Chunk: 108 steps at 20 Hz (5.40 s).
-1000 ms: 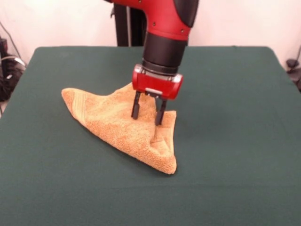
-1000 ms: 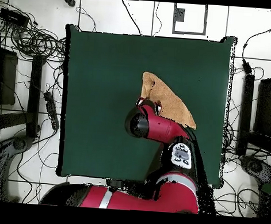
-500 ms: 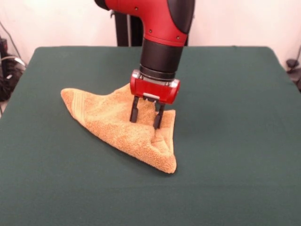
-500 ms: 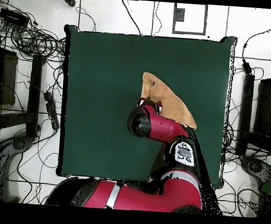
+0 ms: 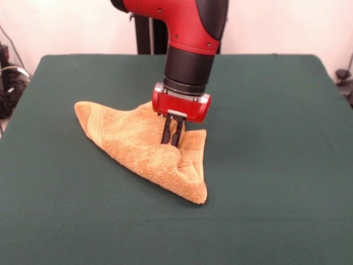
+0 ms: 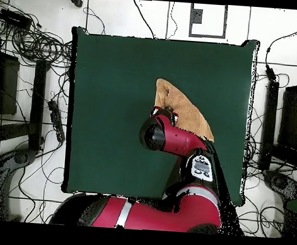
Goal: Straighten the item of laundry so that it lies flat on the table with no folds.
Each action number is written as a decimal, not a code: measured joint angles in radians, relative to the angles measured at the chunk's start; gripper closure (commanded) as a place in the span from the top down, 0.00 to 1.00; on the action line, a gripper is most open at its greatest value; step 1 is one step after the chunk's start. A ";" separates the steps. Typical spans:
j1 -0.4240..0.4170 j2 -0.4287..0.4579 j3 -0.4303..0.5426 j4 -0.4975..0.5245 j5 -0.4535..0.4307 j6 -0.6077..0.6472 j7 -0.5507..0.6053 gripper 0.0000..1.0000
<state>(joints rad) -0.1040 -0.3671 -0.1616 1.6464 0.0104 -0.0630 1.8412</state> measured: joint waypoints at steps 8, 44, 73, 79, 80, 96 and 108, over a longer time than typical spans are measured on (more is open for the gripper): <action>0.001 0.009 -0.001 -0.001 0.000 -0.018 0.000 0.00; -0.184 -0.147 0.122 -0.314 -0.169 0.523 -0.001 0.00; -0.148 -0.193 0.225 -0.441 -0.307 0.849 -0.001 0.00; -0.092 -0.249 0.197 -0.428 -0.309 0.849 -0.001 0.00; -0.088 -0.253 0.195 -0.428 -0.309 0.849 -0.001 0.00; -0.005 -0.326 0.130 -0.398 -0.303 0.847 -0.001 0.00; 0.009 -0.327 0.128 -0.452 -0.278 0.971 -0.001 0.00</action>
<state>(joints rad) -0.0954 -0.6946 -0.0334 1.1947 -0.2676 0.9080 1.8403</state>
